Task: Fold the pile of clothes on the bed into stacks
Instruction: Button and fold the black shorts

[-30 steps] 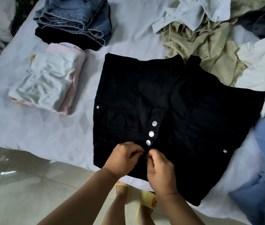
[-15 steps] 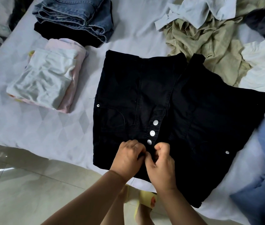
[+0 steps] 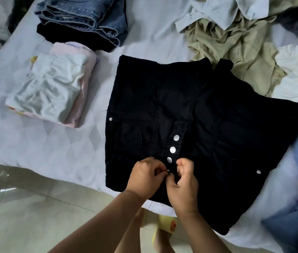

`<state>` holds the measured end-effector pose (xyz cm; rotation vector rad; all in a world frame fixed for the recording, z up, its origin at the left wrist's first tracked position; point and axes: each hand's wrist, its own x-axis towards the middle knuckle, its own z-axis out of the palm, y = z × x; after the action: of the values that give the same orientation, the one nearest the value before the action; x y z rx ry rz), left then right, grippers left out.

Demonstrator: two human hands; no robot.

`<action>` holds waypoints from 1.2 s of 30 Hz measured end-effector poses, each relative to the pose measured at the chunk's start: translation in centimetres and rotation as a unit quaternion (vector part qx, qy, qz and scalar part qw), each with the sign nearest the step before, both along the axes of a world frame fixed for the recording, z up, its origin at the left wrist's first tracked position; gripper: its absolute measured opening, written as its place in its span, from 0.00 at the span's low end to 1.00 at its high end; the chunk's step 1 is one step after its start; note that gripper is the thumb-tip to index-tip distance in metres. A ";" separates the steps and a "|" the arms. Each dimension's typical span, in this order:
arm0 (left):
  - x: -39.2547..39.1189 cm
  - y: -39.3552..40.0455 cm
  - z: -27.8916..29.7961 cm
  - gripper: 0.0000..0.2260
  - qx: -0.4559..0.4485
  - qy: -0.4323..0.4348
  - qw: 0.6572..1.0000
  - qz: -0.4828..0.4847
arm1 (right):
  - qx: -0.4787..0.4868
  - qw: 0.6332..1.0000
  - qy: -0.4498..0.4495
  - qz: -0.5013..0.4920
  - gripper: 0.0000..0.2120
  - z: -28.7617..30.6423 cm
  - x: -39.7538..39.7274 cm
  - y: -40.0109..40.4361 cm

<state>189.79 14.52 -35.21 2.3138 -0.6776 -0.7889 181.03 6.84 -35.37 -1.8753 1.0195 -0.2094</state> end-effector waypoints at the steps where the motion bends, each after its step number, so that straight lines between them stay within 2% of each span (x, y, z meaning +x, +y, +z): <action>1: 0.1 -0.1 0.0 0.03 0.004 0.000 1.000 -0.008 | -0.002 1.000 0.003 0.009 0.17 0.1 -0.1 -0.1; 4: 0.4 -0.4 0.3 0.07 0.021 -0.023 0.997 -0.069 | 0.000 0.999 0.036 0.030 0.14 0.3 -0.1 -0.9; 8: 0.2 -0.4 0.6 0.04 0.030 -0.098 0.988 -0.115 | -0.014 0.990 0.134 0.039 0.04 1.0 0.6 -1.8; 11: 0.2 -0.1 0.3 0.04 0.010 -0.113 0.984 -0.135 | -0.026 0.977 0.200 0.072 0.15 1.4 0.7 -2.0; 16: 0.0 0.1 0.1 0.05 -0.010 -0.106 0.984 -0.140 | -0.040 0.963 0.239 0.117 0.17 1.7 1.1 -2.6; 22: 0.3 0.1 0.5 0.07 -0.007 -0.087 0.989 -0.122 | -0.050 0.966 0.225 0.120 0.18 1.3 0.8 -2.6; 27: 0.8 0.0 1.0 0.09 0.066 -0.082 0.984 -0.142 | -0.039 0.984 0.136 0.111 0.20 0.5 -0.1 -1.9; 31: 1.7 -0.4 1.0 0.09 0.085 -0.051 0.978 -0.181 | -0.107 0.981 0.057 0.152 0.10 0.2 -0.6 -2.0; 36: 2.3 -0.8 1.3 0.10 0.114 -0.009 0.973 -0.202 | -0.200 0.952 0.021 0.232 0.05 -0.5 -0.7 -2.7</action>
<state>192.13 13.72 -33.90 2.4186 -1.1434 -1.0769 180.32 4.12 -35.92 -2.4403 0.5607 -0.1005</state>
